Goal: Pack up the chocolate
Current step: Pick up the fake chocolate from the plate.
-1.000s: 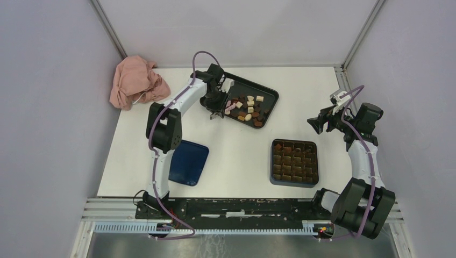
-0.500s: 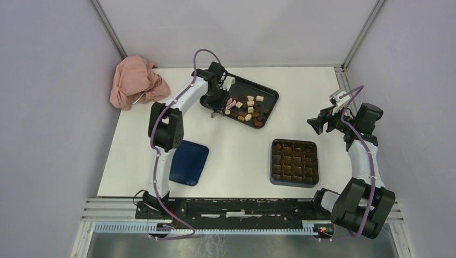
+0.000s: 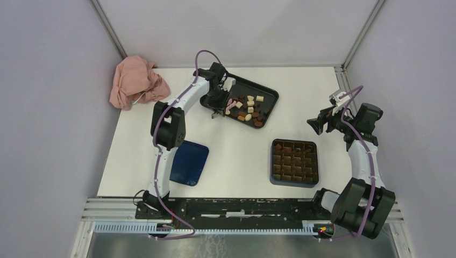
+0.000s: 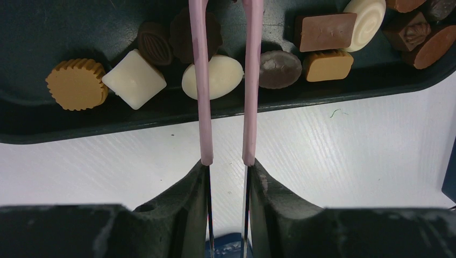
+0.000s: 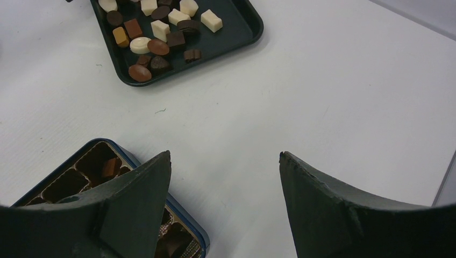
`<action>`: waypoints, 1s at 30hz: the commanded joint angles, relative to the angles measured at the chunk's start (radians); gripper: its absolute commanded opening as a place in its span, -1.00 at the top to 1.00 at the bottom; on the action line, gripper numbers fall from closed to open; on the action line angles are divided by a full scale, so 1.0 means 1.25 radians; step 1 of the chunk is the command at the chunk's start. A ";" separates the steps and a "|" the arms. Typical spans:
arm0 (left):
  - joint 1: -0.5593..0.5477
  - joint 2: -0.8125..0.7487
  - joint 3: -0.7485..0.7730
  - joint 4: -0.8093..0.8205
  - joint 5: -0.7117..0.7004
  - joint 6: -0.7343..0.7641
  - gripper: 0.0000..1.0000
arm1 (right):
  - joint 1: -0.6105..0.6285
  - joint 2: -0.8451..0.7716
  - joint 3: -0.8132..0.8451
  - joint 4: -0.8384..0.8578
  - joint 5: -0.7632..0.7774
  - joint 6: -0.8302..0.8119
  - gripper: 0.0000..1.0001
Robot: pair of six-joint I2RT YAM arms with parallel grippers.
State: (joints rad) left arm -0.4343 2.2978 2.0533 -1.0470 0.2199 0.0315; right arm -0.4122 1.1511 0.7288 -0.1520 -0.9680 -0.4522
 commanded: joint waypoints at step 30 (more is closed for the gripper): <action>-0.006 0.060 0.098 -0.034 0.042 -0.002 0.26 | 0.002 -0.002 0.032 0.002 -0.021 -0.016 -0.58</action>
State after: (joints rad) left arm -0.4347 2.3634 2.1330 -1.0790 0.2314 0.0311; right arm -0.4122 1.1511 0.7288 -0.1532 -0.9688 -0.4591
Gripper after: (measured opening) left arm 0.370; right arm 0.792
